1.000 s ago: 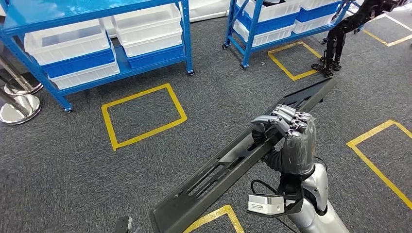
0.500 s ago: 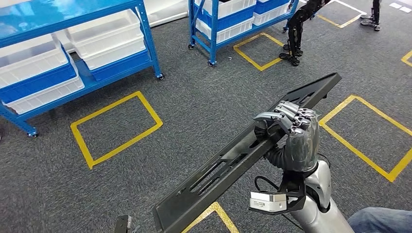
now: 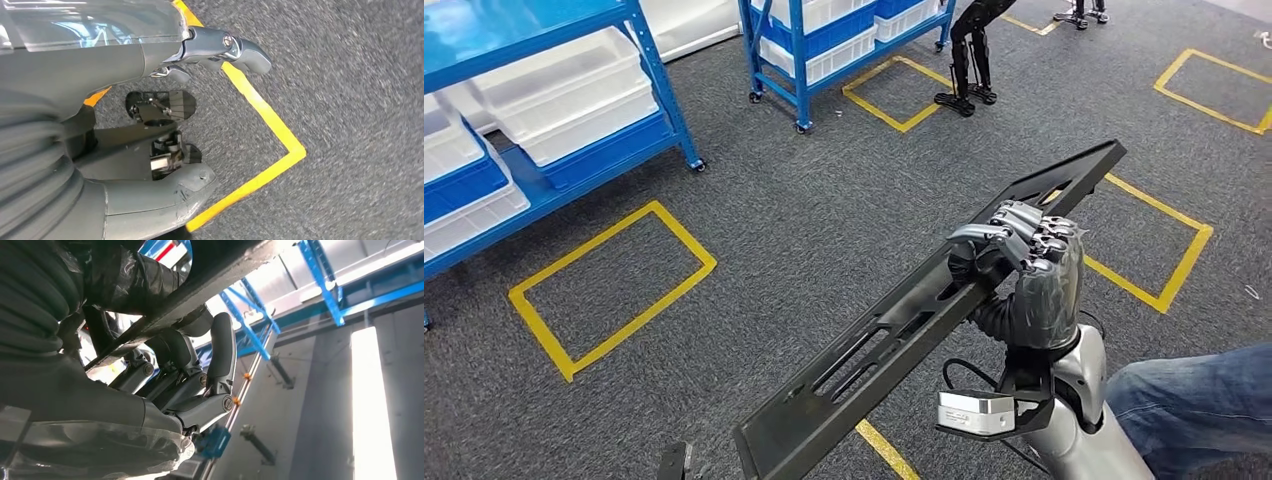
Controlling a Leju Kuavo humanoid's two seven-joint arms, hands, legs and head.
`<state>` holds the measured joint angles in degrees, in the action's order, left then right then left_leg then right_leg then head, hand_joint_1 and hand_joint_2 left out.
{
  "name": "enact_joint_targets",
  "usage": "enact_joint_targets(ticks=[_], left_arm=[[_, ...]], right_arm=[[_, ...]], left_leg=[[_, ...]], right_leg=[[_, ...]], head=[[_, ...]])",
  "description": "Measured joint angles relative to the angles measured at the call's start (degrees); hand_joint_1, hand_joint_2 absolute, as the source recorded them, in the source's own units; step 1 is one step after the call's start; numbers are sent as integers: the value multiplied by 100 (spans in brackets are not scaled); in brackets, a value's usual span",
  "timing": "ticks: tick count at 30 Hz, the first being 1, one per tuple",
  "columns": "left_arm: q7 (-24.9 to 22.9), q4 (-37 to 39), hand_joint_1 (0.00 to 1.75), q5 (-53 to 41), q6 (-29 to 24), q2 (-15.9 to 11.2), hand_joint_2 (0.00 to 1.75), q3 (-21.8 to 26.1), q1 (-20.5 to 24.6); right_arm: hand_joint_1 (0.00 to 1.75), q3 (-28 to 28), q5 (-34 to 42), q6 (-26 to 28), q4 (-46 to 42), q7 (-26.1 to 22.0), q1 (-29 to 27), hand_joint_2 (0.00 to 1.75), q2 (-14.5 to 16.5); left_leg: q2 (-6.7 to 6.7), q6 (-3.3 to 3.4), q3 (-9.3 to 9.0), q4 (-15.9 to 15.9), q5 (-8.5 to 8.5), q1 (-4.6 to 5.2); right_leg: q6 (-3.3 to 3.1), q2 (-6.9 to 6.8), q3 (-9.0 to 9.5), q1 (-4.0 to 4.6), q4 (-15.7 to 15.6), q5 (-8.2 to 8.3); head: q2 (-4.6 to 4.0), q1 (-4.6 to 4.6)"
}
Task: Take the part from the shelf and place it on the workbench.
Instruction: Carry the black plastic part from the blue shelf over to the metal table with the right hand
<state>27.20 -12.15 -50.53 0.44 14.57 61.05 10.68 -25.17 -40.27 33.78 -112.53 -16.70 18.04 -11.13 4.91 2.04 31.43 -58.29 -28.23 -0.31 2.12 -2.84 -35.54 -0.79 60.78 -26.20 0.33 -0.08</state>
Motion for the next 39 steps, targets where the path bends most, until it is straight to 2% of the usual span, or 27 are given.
enact_joint_targets(ticks=[1, 3, 4, 5, 7, 9, 10, 11, 12, 13, 15, 17, 18, 19, 21, 23, 25, 26, 27, 29, 31, 32, 34, 35, 36, 38, 39], left_arm=[[1, 0, 0, 1, 0, 0, 175, 0, -1], [2, 0, 0, 2, 0, 0, 175, 0, 2], [2, 0, 0, 2, 0, -1, 175, 0, 7], [2, 0, 0, 2, 0, -1, 175, 0, 11], [-6, 0, 0, 2, -10, -3, 175, 0, 5], [-24, 0, 0, 2, -39, -4, 175, 0, -22], [-32, 0, 0, 2, -55, -4, 175, 0, -36], [-38, 0, 0, 2, -73, -5, 175, 0, -46], [-42, 0, 0, 2, -88, -6, 175, 0, -49], [-44, 0, 0, 2, -103, -8, 175, 0, -47], [-49, 0, 0, 2, -121, -19, 175, 0, -41], [-60, 0, 0, 3, -126, -28, 175, 0, -41], [-64, 0, 0, 3, -126, -29, 175, 0, -41], [-70, 0, 0, 5, -127, -27, 175, 0, -39], [-75, 0, 0, 5, -128, -24, 175, 0, -38], [-77, 0, 0, 5, -127, -26, 175, 0, -48], [-79, 0, 0, 5, -123, -31, 175, 0, -67], [-80, 0, 0, 6, -121, -33, 175, 0, -73], [-81, 0, 0, 5, -118, -34, 175, 0, -74], [-81, 0, 0, 5, -109, -33, 175, 0, -71], [-79, 0, 0, 6, -101, -34, 175, 0, -68], [-78, 0, 0, 7, -99, -35, 175, 0, -67], [-77, 0, 0, 8, -91, -37, 175, 0, -65], [-77, 0, 0, 8, -85, -37, 175, 0, -61], [-76, 0, 0, 7, -77, -37, 175, 0, -59], [-76, 0, 0, 5, -64, -37, 175, 0, -68], [-77, 0, 0, 5, -61, -37, 175, 0, -79]], right_arm=[[175, 0, -2, 0, 0, 0, 11, 175, 0], [175, 0, -5, 0, 0, 1, 18, 175, -3], [175, 1, -6, -1, 0, 2, 18, 175, -4], [175, 0, -7, -1, 0, 4, 24, 175, -6], [175, -1, -8, 1, -1, 8, 41, 175, -5], [175, -1, -8, 3, 1, 14, 46, 175, -4], [175, -1, -8, 5, 1, 20, 42, 175, -4], [175, -1, -8, 6, 1, 25, 39, 175, -4], [175, -1, -8, 8, 1, 31, 38, 175, -4], [175, -1, -8, 8, 1, 37, 38, 175, -4], [175, -1, -7, 10, 1, 46, 39, 175, -4], [175, -1, -1, 17, 0, 51, 30, 175, -5], [175, -1, 2, 20, -1, 52, 19, 175, -5], [175, -1, 5, 22, -1, 53, 4, 175, -8], [175, 1, 6, 24, -7, 55, -11, 175, -13], [175, 1, 8, 25, -14, 55, -13, 175, -13], [175, 1, 9, 25, -15, 55, -40, 175, -13], [175, 1, 9, 25, -14, 56, -59, 175, -14], [175, 1, 9, 25, -15, 56, -70, 175, -15], [175, 1, 9, 27, -17, 57, -76, 175, -16], [175, 1, 9, 33, -24, 57, -80, 175, -16], [175, 1, 9, 40, -27, 57, -85, 175, -17], [175, 3, 9, 55, -37, 58, -103, 175, -26], [175, 5, 10, 67, -46, 58, -115, 175, -33], [175, 7, 10, 79, -57, 59, -123, 175, -39], [175, 8, 10, 101, -75, 59, -134, 175, -44], [175, 8, 10, 105, -78, 59, -142, 175, -44]], left_leg=[[44, -28, -5, -6, -13, 13], [131, -85, -24, 5, -22, 24], [106, -119, -28, -9, -50, 18], [6, -147, -3, -89, -126, 6], [-294, -185, 211, -590, -443, -22], [-435, -197, 574, -1369, -775, -30], [-450, -200, 704, -1622, -816, -30], [-456, -195, 738, -1653, -736, -30], [-474, -181, 669, -1458, -554, -31], [-542, -159, 511, -1072, -313, -32], [-792, -110, 203, -350, -22, -44], [-913, -84, 91, -97, 9, -40], [-860, -73, 79, -69, 22, -33], [-793, -47, 70, -47, 45, -40], [-638, 21, 47, 23, 95, -59], [-476, 67, 39, 57, 115, -51], [-316, 78, 49, 54, 111, -34], [-237, 75, 51, 52, 106, -29], [-161, 69, 50, 48, 98, -28], [-26, 35, 37, 31, 67, -24], [73, -22, 26, 5, 29, 1], [116, -53, 19, 2, 16, 13], [202, -115, 0, 8, -7, 15], [152, -147, 0, -27, -54, 4], [35, -170, 40, -147, -153, -11], [-300, -194, 293, -755, -509, -35], [-396, -196, 486, -1174, -699, -38]], right_leg=[[-35, -40, 63, 27, -140, 18], [-104, 51, 45, 51, -163, 16], [-136, 103, 46, 40, -184, 29], [-173, 157, 50, 24, -206, 46], [-237, 263, 60, -5, -239, 74], [-265, 390, 51, 2, -231, 79], [-268, 467, 48, 7, -221, 79], [-269, 548, 47, 11, -211, 78], [-268, 635, 48, 11, -200, 77], [-265, 717, 50, 10, -189, 76], [-235, 864, 32, 13, -160, 75], [-165, 991, -13, -9, -151, 101], [-123, 1058, -34, -22, -161, 123], [-90, 1064, -49, -29, -162, 132], [-51, 808, -151, -1, 38, -5], [-28, 450, -443, 8, 661, -353], [2, 340, -754, -22, 1307, -601], [15, 320, -797, -35, 1405, -588], [23, 295, -707, -46, 1246, -461], [17, 108, -279, -40, 477, -124], [-34, -65, 20, 6, -92, 38], [-65, -84, 47, 33, -168, 30], [-135, 53, 33, 41, -180, 53], [-171, 117, 38, 30, -201, 68], [-213, 178, 45, 16, -222, 85], [-275, 298, 49, 7, -240, 103], [-292, 366, 43, 16, -234, 103]], head=[[0, 2], [0, 2], [0, 2], [0, 2], [0, 4], [0, 3], [0, 3], [0, 3], [0, 4], [0, 4], [0, 2], [0, 2], [0, 3], [0, 2], [0, -7], [0, -16], [0, -17], [0, -16], [0, -17], [0, -17], [0, -15], [0, -14], [0, -13], [0, -11], [0, -11], [0, -9], [0, -10]])
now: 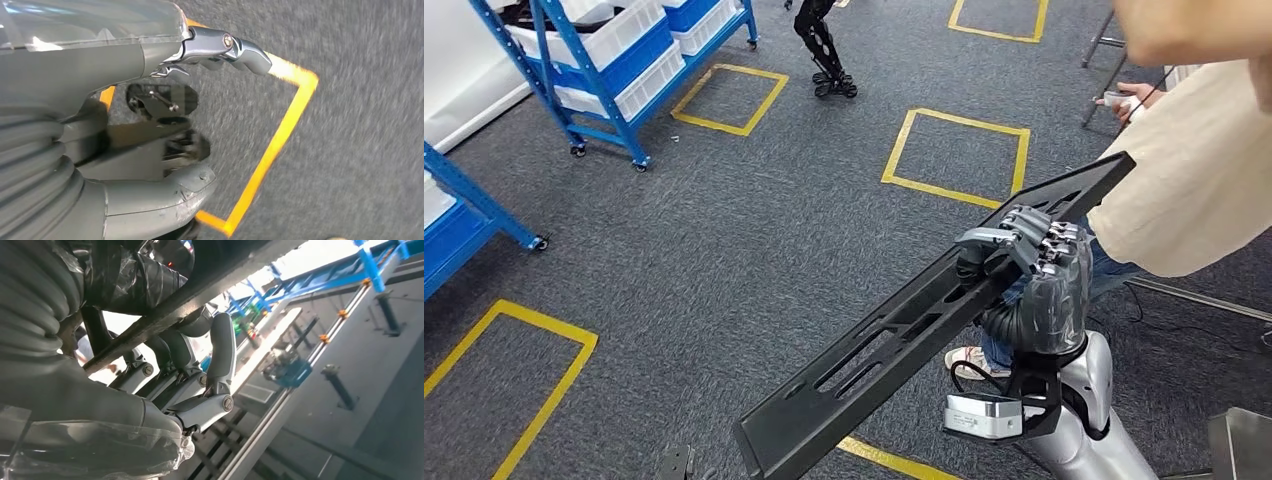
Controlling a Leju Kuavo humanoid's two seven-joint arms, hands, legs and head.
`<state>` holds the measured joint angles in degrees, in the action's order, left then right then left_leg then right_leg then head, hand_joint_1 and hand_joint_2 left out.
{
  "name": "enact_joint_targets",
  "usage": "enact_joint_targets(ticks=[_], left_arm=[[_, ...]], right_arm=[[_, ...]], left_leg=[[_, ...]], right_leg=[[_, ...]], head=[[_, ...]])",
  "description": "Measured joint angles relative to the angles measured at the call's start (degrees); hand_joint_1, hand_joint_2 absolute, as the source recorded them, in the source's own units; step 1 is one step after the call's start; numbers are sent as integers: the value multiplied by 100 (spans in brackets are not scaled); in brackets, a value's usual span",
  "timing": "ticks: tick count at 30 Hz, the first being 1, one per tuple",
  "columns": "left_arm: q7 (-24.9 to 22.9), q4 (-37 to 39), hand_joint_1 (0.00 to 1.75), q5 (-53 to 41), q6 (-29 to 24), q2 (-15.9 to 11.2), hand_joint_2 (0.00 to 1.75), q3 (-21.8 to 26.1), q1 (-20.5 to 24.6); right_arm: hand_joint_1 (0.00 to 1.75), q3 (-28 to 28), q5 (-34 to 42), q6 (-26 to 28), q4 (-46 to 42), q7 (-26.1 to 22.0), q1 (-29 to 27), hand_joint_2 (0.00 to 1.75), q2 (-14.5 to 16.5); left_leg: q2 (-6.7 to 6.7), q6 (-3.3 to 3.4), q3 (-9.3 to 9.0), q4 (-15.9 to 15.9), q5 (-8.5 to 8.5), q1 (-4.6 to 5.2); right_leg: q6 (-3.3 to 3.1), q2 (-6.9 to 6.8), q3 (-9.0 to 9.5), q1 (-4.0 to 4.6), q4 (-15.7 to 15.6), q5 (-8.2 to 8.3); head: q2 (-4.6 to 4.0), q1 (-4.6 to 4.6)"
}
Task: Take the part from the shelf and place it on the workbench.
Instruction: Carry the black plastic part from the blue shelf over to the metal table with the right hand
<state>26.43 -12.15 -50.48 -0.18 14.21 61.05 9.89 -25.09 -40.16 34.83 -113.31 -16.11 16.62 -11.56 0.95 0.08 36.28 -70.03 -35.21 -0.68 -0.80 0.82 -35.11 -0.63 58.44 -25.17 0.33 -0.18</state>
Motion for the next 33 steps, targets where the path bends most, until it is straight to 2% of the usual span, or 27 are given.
enact_joint_targets(ticks=[1, 2, 3, 4, 6, 7, 8, 9, 10, 11, 12, 13, 15, 16, 18, 23, 25, 27, 28, 29, 30, 31, 32, 33], left_arm=[[-1, 0, 0, -1, 2, 0, 175, 0, -14], [-2, 0, 0, -1, 2, 0, 175, 0, -26], [-2, 0, 0, -1, 2, 0, 175, 0, -33], [-2, 0, 0, -1, 2, -1, 175, 0, -35], [0, 0, 0, 1, 1, -9, 175, 0, -33], [0, 0, 0, 1, 1, -15, 175, 0, -31], [0, 0, 0, 1, 2, -20, 175, 0, -31], [0, 0, 0, 0, 3, -22, 175, 0, -31], [-1, 0, 0, -1, 6, -21, 175, -1, -27], [0, 0, 0, -2, 7, -16, 175, -1, -23], [3, 0, 0, -2, 9, -13, 175, -2, -17], [5, 0, 0, -3, 12, -9, 175, -2, -12], [9, 0, 0, -2, 13, -7, 175, -2, -14], [9, 0, 0, -2, 13, -9, 175, -2, -22], [8, 0, 0, -1, 13, -12, 175, -1, -33], [8, 0, 0, -1, 13, -13, 175, -1, -35], [8, 0, 0, -1, 13, -13, 175, -1, -34], [7, 0, 0, -1, 14, -13, 175, -1, -29], [6, 0, 0, -1, 15, -13, 175, -2, -26], [8, 0, 0, -1, 16, -11, 175, -3, -17], [9, 0, 0, -1, 16, -9, 175, -3, -9], [10, 0, 0, 0, 18, -8, 175, -3, -3], [11, 0, 0, 0, 19, -7, 175, -3, -3], [10, 0, 0, 1, 19, -7, 175, -3, -13]], right_arm=[[175, 0, 0, 2, 0, 0, -14, 175, 0], [175, 0, 1, 4, 0, 0, -28, 175, 0], [175, 0, 2, 7, 0, 0, -41, 175, 0], [175, 1, 4, 9, -1, 0, -49, 175, 0], [175, 2, 9, 14, -2, 0, -54, 175, -1], [175, 3, 10, 16, -2, 0, -58, 175, -1], [175, 4, 11, 20, -2, 0, -63, 175, -2], [175, 8, 13, 22, -3, 0, -72, 175, -5], [175, 15, 15, 26, -8, 0, -84, 175, -11], [175, 27, 17, 29, -16, -2, -98, 175, -21], [175, 44, 21, 34, -30, -4, -105, 175, -32], [175, 60, 28, 38, -43, -6, -103, 175, -40], [175, 79, 46, 42, -59, -10, -99, 175, -49], [175, 81, 57, 41, -60, -10, -104, 175, -50], [175, 83, 71, 38, -59, -11, -121, 175, -52], [175, 83, 74, 37, -59, -11, -123, 175, -52], [175, 85, 79, 36, -59, -11, -124, 175, -53], [175, 91, 87, 27, -60, -18, -119, 175, -55], [175, 95, 93, 16, -61, -25, -108, 175, -56], [175, 99, 97, 7, -68, -35, -90, 175, -61], [175, 102, 101, -2, -74, -44, -65, 175, -65], [175, 105, 104, -10, -79, -51, -42, 175, -68], [175, 107, 104, -14, -84, -55, -27, 175, -72], [175, 107, 104, -20, -82, -55, -21, 175, -71]], left_leg=[[-43, 2, 173, -355, -121, 1], [-60, 10, 271, -537, -135, 2], [-72, 26, 261, -478, -24, 3], [-112, 53, 141, -184, 186, 4], [-352, 114, -205, 638, 590, 1], [-468, 133, -332, 920, 689, 1], [-542, 143, -397, 1060, 713, 8], [-537, 149, -419, 1091, 704, 19], [-473, 164, -434, 1118, 722, 22], [-399, 190, -450, 1158, 748, 18], [-320, 226, -467, 1207, 779, 8], [-236, 260, -483, 1254, 807, -1], [-73, 300, -492, 1290, 821, 16], [10, 305, -490, 1290, 815, 27], [114, 307, -488, 1288, 806, 36], [140, 306, -488, 1288, 804, 37], [179, 301, -490, 1287, 799, 38], [302, 272, -514, 1277, 766, 37], [403, 222, -538, 1268, 732, 47], [407, 152, -551, 1200, 643, 45], [334, 91, -513, 1038, 509, 38], [228, 33, -404, 740, 317, 32], [67, 7, -221, 323, 100, 15], [-14, 5, -6, -103, -65, 11]], right_leg=[[-7, 79, -5, 11, 8, -2], [-10, 160, -8, 23, 17, -2], [-11, 248, -9, 32, 28, -3], [-10, 335, -8, 37, 39, -4], [4, 494, -14, 43, 66, -7], [24, 563, -29, 38, 76, -5], [53, 625, -49, 25, 82, 2], [92, 688, -67, 10, 79, 16], [136, 756, -83, 0, 64, 37], [167, 748, -98, -3, 73, 33], [191, 640, -140, 8, 147, -22], [211, 469, -229, 22, 324, -136], [245, 93, -552, 13, 988, -491], [270, 13, -724, -6, 1333, -626], [298, -32, -915, -37, 1713, -741], [304, -36, -937, -45, 1754, -737], [314, -46, -899, -56, 1680, -666], [332, -179, -505, -78, 966, -292], [303, -250, -282, -59, 544, -125], [239, -268, -71, -50, 154, 9], [162, -233, -2, -35, 19, 25], [84, -145, 24, -20, -42, 16], [40, -49, 41, -29, -66, 29], [26, 22, 41, -21, -62, 30]], head=[[0, 0], [0, 0], [0, 0], [0, 0], [0, -1], [0, 0], [0, -1], [0, 0], [0, 1], [0, 0], [0, -5], [0, -11], [0, -20], [0, -18], [0, -17], [0, -17], [0, -18], [0, -19], [0, -18], [0, -17], [0, -15], [0, -14], [0, -13], [0, -12]])
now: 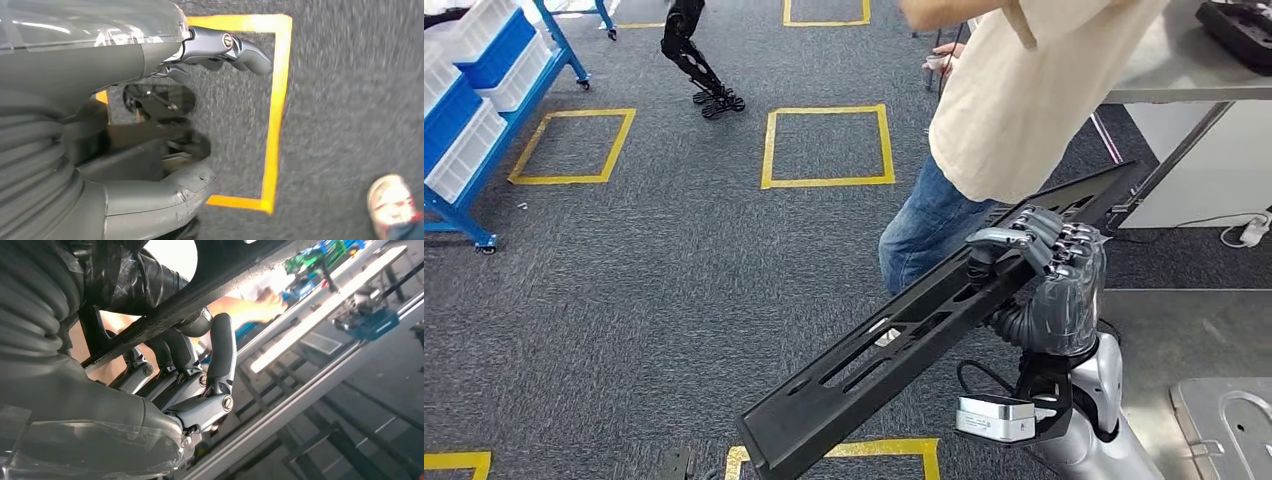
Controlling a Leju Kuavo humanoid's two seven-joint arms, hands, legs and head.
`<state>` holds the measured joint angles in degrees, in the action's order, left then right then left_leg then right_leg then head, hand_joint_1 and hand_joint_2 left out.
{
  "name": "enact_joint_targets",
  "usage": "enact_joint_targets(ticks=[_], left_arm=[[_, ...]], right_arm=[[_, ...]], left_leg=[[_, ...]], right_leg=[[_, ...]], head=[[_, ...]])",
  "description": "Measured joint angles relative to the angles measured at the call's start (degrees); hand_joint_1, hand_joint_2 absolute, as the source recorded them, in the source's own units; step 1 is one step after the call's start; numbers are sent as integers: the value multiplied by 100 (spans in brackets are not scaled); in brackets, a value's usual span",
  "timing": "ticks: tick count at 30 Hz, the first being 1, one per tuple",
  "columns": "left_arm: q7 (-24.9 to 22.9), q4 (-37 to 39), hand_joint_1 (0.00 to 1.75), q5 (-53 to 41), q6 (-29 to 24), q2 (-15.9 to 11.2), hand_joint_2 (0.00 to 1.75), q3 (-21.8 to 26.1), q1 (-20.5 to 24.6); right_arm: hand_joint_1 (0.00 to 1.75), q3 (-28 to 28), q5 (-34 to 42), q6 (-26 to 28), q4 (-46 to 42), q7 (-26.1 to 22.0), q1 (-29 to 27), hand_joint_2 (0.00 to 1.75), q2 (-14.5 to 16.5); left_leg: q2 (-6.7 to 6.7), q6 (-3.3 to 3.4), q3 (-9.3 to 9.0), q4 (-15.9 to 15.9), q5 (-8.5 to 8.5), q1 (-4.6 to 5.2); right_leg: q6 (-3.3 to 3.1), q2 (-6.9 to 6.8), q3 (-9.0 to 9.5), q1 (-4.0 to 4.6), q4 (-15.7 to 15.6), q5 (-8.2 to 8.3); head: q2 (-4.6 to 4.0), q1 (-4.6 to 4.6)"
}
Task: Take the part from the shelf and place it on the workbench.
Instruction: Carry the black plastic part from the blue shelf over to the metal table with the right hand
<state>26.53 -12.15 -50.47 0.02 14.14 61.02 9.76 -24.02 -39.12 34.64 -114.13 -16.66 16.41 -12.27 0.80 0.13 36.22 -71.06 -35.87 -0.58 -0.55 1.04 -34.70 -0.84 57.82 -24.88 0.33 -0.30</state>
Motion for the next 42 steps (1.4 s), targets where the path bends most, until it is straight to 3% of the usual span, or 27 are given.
enact_joint_targets(ticks=[1, 2, 3, 4, 6, 8, 10, 11, 12, 14, 15, 17, 18, 19, 21, 23, 25, 26, 28, 30, 32, 33, 35, 37, 39, 41, 42], left_arm=[[0, 0, 0, 1, 1, 0, 175, 1, -13], [0, 0, 0, 2, 1, 0, 175, 1, -23], [0, 0, 0, 2, 1, -1, 175, 1, -29], [0, 0, 0, 3, 1, -1, 175, 1, -31], [1, 0, 0, 4, 1, -4, 175, 1, -30], [2, 0, 0, 4, 1, -7, 175, 1, -28], [4, 0, 0, 4, 1, -1, 175, 1, -21], [5, 0, 0, 4, 2, 4, 175, 1, -19], [6, 0, 0, 4, 2, 10, 175, 1, -15], [8, 0, 0, 5, 3, 14, 175, 1, -17], [8, 0, 0, 5, 3, 14, 175, 1, -23], [7, 0, 0, 7, 3, 11, 175, 1, -37], [7, 0, 0, 8, 4, 11, 175, 1, -38], [7, 0, 0, 9, 7, 13, 175, 1, -37], [8, 0, 0, 11, 14, 16, 175, 1, -34], [14, 0, 0, 13, 21, 17, 175, 1, -35], [21, 0, 0, 14, 25, 17, 175, 1, -30], [24, 0, 0, 14, 25, 16, 175, 1, -23], [27, 0, 0, 14, 25, 14, 175, 1, -15], [28, 0, 0, 15, 25, 13, 175, 1, -33], [28, 0, 0, 17, 25, 12, 175, 1, -63], [28, 0, 0, 19, 25, 11, 175, 1, -72], [28, 0, 0, 26, 25, 10, 175, 1, -74], [26, 0, 0, 33, 25, 4, 175, 1, -71], [23, 0, 0, 33, 25, -1, 175, 1, -71], [22, 0, 0, 30, 25, 3, 175, -1, -65], [23, 0, 0, 29, 26, 7, 175, -1, -60]], right_arm=[[175, 0, 0, -8, 1, 0, 0, 175, 1], [175, 0, 0, -15, 1, 0, -1, 175, 1], [175, 0, 0, -21, 2, 0, -1, 175, 0], [175, 0, 0, -25, 2, 0, 0, 175, 0], [175, 0, 0, -26, 2, 0, 3, 175, 1], [175, 0, 0, -27, 2, 0, 5, 175, 1], [175, 0, 0, -28, 1, 0, 1, 175, -3], [175, 1, 0, -27, 0, 0, -1, 175, -7], [175, 2, 0, -27, -1, 0, 6, 175, -9], [175, 4, 0, -26, -1, 0, 22, 175, -12], [175, 4, 0, -26, 1, 0, 25, 175, -11], [175, 4, 0, -27, 8, 0, 14, 175, -12], [175, 4, 0, -27, 11, 0, 11, 175, -12], [175, 4, -1, -27, 14, 0, 11, 175, -12], [175, 7, -7, -25, 16, 0, 14, 175, -12], [175, 16, -19, -20, 13, 1, 17, 175, -13], [175, 42, -25, -10, 8, 6, 4, 175, -23], [175, 59, -26, -6, 4, 10, -9, 175, -31], [175, 93, -26, 14, -9, 16, -19, 175, -43], [175, 116, -33, 30, -15, 23, -32, 175, -44], [175, 135, -49, 31, -14, 29, -55, 175, -45], [175, 144, -56, 31, -14, 32, -63, 175, -45], [175, 164, -69, 32, -14, 40, -72, 175, -45], [175, 188, -86, 33, -13, 46, -73, 175, -45], [175, 229, -98, 38, -13, 54, -85, 175, -48], [175, 290, -103, 42, -14, 68, -107, 175, -55], [175, 327, -101, 42, -14, 79, -114, 175, -64]], left_leg=[[-37, 1, 177, -319, -77, 0], [-51, 7, 261, -419, -29, 0], [-67, 18, 232, -275, 137, -1], [-111, 34, 104, 78, 381, -4], [-354, 67, -199, 846, 744, -20], [-511, 95, -321, 1156, 828, -20], [-413, 146, -331, 1191, 863, -4], [-343, 188, -344, 1225, 889, -3], [-269, 229, -355, 1267, 916, -8], [-117, 283, -366, 1317, 942, -5], [-39, 293, -362, 1319, 941, 5], [124, 298, -353, 1315, 931, 19], [203, 296, -356, 1314, 924, 23], [276, 292, -365, 1314, 915, 27], [403, 268, -398, 1310, 887, 47], [504, 226, -423, 1306, 860, 71], [613, 173, -451, 1314, 841, 82], [607, 141, -461, 1300, 815, 75], [355, 84, -379, 1051, 635, 57], [36, 55, -61, 359, 287, 35], [-37, 47, 279, -296, 88, 30], [-42, 50, 342, -374, 140, 30], [-119, 71, 150, 154, 547, 21], [-411, 97, -153, 878, 859, -5], [-574, 127, -254, 1124, 894, -1], [-446, 187, -267, 1167, 929, 11], [-374, 226, -279, 1198, 949, 6]], right_leg=[[-5, 81, 0, 7, 7, -3], [-7, 165, 1, 12, 18, -7], [-5, 250, 3, 14, 34, -13], [3, 333, 4, 11, 56, -24], [39, 483, -17, 3, 112, -51], [107, 608, -67, -13, 142, -49], [191, 712, -105, -34, 121, -16], [221, 649, -122, -35, 133, -27], [244, 502, -166, -23, 218, -91], [274, 102, -408, -1, 742, -400], [291, -12, -589, -1, 1129, -588], [311, -73, -839, -8, 1659, -757], [311, -85, -804, -8, 1614, -678], [301, -119, -643, -3, 1334, -511], [251, -341, -171, 42, 498, -182], [178, -485, 53, 101, 60, -79], [117, -380, 40, 118, 30, -74], [90, -319, 48, 101, 11, -60], [25, -198, 78, 55, -38, -28], [-13, -72, 85, 39, -45, -15], [-22, 83, 76, 46, -27, -16], [-21, 164, 72, 48, -12, -20], [-5, 331, 68, 43, 37, -42], [41, 483, 36, 36, 107, -77], [115, 609, -21, 16, 146, -81], [194, 713, -59, -11, 137, -59], [223, 628, -80, -5, 169, -85]], head=[[0, -1], [0, -1], [0, -1], [0, -1], [0, -2], [0, -2], [0, 0], [0, -3], [0, -4], [0, -8], [0, -7], [0, -7], [0, -7], [0, -7], [0, -7], [0, -5], [0, -3], [0, -4], [0, -4], [0, -4], [0, -3], [0, -3], [0, -3], [0, -5], [0, -5], [0, -3], [0, -8]])
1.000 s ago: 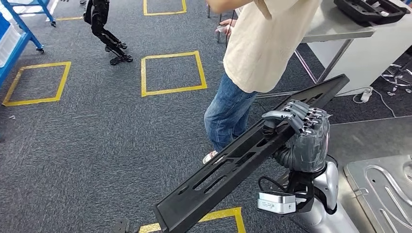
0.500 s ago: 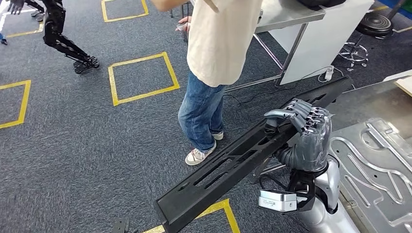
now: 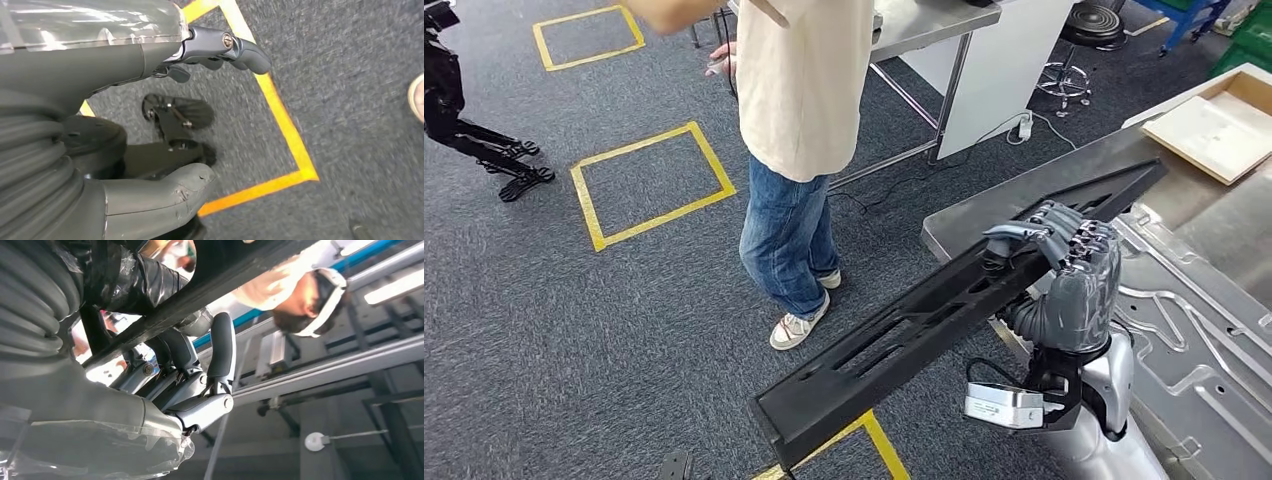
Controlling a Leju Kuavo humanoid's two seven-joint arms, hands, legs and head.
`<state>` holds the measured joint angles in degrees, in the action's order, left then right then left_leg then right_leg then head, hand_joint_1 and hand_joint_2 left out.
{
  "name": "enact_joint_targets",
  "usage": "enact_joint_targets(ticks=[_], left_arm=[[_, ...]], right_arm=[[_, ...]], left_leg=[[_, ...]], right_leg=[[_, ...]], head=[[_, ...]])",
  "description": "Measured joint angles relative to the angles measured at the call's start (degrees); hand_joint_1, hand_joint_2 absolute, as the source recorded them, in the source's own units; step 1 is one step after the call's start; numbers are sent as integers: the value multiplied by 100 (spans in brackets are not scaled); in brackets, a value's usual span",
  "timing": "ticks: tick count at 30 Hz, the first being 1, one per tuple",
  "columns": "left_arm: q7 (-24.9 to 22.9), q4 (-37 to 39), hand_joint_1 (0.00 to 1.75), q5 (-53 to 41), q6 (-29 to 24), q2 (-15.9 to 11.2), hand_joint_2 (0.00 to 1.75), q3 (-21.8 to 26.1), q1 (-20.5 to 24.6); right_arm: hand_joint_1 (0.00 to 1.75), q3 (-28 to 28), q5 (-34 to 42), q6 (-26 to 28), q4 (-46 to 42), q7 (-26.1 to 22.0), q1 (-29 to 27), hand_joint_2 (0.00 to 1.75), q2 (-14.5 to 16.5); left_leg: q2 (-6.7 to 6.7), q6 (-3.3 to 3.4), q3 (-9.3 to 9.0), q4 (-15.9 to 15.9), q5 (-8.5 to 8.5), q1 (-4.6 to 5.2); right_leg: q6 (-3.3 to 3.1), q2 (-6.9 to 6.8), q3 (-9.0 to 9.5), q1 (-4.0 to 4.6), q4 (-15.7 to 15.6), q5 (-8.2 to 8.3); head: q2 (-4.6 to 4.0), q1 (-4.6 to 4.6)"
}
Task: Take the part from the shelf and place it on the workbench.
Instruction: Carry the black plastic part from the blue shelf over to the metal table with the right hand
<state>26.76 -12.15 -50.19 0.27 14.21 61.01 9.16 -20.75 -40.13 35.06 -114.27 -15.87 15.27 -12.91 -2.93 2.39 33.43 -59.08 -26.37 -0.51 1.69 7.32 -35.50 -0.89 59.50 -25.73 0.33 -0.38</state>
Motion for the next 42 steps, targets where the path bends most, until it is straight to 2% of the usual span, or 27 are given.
enact_joint_targets(ticks=[1, 3, 5, 6, 7, 8, 10, 12, 14, 15, 16, 18, 20, 21, 22, 24, 26, 28, 30, 32, 34, 36, 37, 38, 39, 40, 42], left_arm=[[1, 0, 0, -2, 1, 3, 175, -1, 6], [0, 0, 0, -9, 1, 3, 175, -1, 1], [-6, 0, 0, -13, 1, -2, 175, -1, -18], [-9, 0, 0, -13, 1, -5, 175, -1, -23], [-11, 0, 0, -14, 1, -5, 175, -1, -22], [-13, 0, 0, -14, 1, -5, 175, -1, -18], [-14, 0, 0, -15, 1, -3, 175, -2, -12], [-14, 0, 0, -15, 1, -1, 175, -3, -9], [-15, 0, 0, -17, 1, 1, 175, -5, -1], [-15, 0, 0, -19, 2, 1, 175, -8, 6], [-15, 0, 0, -22, 4, 1, 175, -13, 13], [-16, 0, 0, -27, 11, -1, 175, -26, 15], [-22, 0, 0, -32, 17, -2, 175, -37, -6], [-27, 0, 0, -33, 19, -2, 175, -42, -17], [-31, 0, 0, -35, 19, -3, 175, -45, -24], [-34, 0, 0, -35, 19, -5, 175, -51, -22], [-40, 0, 0, -38, 19, -13, 175, -57, -17], [-49, 0, 0, -46, 19, -19, 175, -68, -15], [-51, 0, 0, -59, 19, -11, 175, -82, -12], [-50, 0, 0, -70, 19, -1, 175, -92, -3], [-51, 0, 0, -73, 19, 1, 175, -96, -6], [-55, 0, 0, -73, 19, -3, 175, -97, -23], [-55, 0, 0, -72, 19, -4, 175, -97, -28], [-56, 0, 0, -72, 19, -5, 175, -97, -27], [-56, 0, 0, -72, 20, -4, 175, -97, -24], [-56, 0, 0, -72, 22, -3, 175, -97, -21], [-56, 0, 0, -72, 31, -1, 175, -99, -16]], right_arm=[[175, 36, 2, 1, 1, 9, 1, 175, -10], [175, 97, 7, 1, 5, 25, 6, 175, -26], [175, 140, 8, 0, 25, 33, -5, 175, -28], [175, 160, 9, 0, 37, 36, -15, 175, -29], [175, 181, 9, 0, 46, 38, -22, 175, -29], [175, 202, 9, 0, 50, 39, -24, 175, -29], [175, 236, 9, 0, 52, 39, -19, 175, -30], [175, 259, 9, 1, 51, 40, -11, 175, -32], [175, 284, 10, 4, 50, 50, -12, 175, -37], [175, 301, 12, 6, 50, 62, -17, 175, -40], [175, 321, 17, 11, 52, 75, -13, 175, -43], [175, 365, 39, 19, 69, 107, 0, 175, -44], [175, 403, 69, 22, 106, 127, 8, 175, -44], [175, 419, 81, 22, 128, 132, 5, 175, -44], [175, 434, 91, 22, 150, 135, 3, 175, -44], [175, 466, 103, 22, 185, 139, 3, 175, -44], [175, 494, 112, 20, 208, 140, 3, 175, -44], [175, 525, 121, 17, 227, 140, -8, 175, -44], [175, 563, 126, 19, 237, 140, -34, 175, -51], [175, 608, 131, 24, 241, 139, -43, 175, -74], [175, 653, 139, 26, 254, 138, -46, 175, -90], [175, 684, 152, 25, 278, 139, -77, 175, -90], [175, 696, 158, 25, 290, 139, -94, 175, -90], [175, 707, 164, 24, 297, 140, -105, 175, -91], [175, 721, 170, 24, 301, 141, -110, 175, -91], [175, 740, 175, 23, 303, 147, -110, 175, -92], [175, 809, 198, 12, 317, 180, -106, 175, -97]], left_leg=[[78, 37, -11, 34, 19, -9], [233, 82, -19, 68, 31, -4], [404, 96, -14, 67, 19, 10], [488, 96, -15, 66, 11, 12], [569, 93, -22, 65, 0, 13], [640, 87, -37, 65, -13, 14], [759, 57, -78, 62, -47, 33], [862, 10, -108, 58, -80, 59], [972, -47, -144, 72, -106, 71], [943, -82, -159, 56, -135, 66], [835, -114, -139, -26, -206, 57], [503, -155, 86, -536, -502, 32], [354, -166, 478, -1306, -812, 25], [340, -167, 612, -1534, -835, 24], [333, -162, 647, -1541, -736, 23], [235, -133, 420, -922, -292, 18], [5, -106, 139, -252, -20, 1], [-81, -89, 52, -58, -8, 8], [41, -38, 32, -12, 24, 8], [176, 32, 6, 55, 55, -18], [314, 71, -3, 81, 53, -15], [464, 78, -5, 77, 32, -2], [540, 75, -13, 76, 19, 1], [611, 69, -29, 74, 4, 3], [680, 58, -54, 74, -14, 5], [740, 44, -84, 76, -33, 13], [845, 0, -127, 80, -66, 36]], right_leg=[[27, -157, -57, 11, 115, -82], [72, -551, -322, 23, 678, -408], [109, -679, -651, 2, 1344, -673], [119, -698, -711, -3, 1466, -666], [122, -719, -662, -4, 1378, -556], [115, -760, -499, 1, 1078, -370], [60, -999, -82, 47, 294, -60], [-30, -1144, 102, 108, -88, 18], [-107, -1025, 94, 118, -111, 18], [-138, -963, 108, 102, -137, 31], [-170, -898, 125, 80, -166, 49], [-225, -785, 153, 44, -203, 76], [-250, -643, 148, 42, -194, 76], [-251, -559, 147, 44, -185, 73], [-250, -470, 148, 45, -171, 66], [-230, -301, 149, 40, -127, 38], [-182, -160, 120, 43, -66, 4], [-112, -44, 76, 25, -39, -2], [-40, 7, 52, 7, -44, 6], [12, -253, -50, 30, 159, -131], [56, -593, -365, 30, 796, -469], [92, -690, -689, 7, 1415, -687], [101, -708, -723, 1, 1467, -640], [99, -738, -623, 1, 1269, -480], [85, -810, -415, 8, 879, -260], [51, -952, -194, 36, 462, -94], [-30, -1153, 75, 97, -74, 69]], head=[[0, -8], [0, -23], [0, -26], [0, -26], [0, -26], [0, -26], [0, -26], [0, -25], [0, -24], [0, -23], [0, -22], [0, -21], [0, -20], [0, -20], [0, -20], [0, -19], [0, -20], [0, -20], [0, -20], [0, -41], [0, -61], [0, -60], [0, -60], [0, -59], [0, -60], [0, -59], [0, -58]])
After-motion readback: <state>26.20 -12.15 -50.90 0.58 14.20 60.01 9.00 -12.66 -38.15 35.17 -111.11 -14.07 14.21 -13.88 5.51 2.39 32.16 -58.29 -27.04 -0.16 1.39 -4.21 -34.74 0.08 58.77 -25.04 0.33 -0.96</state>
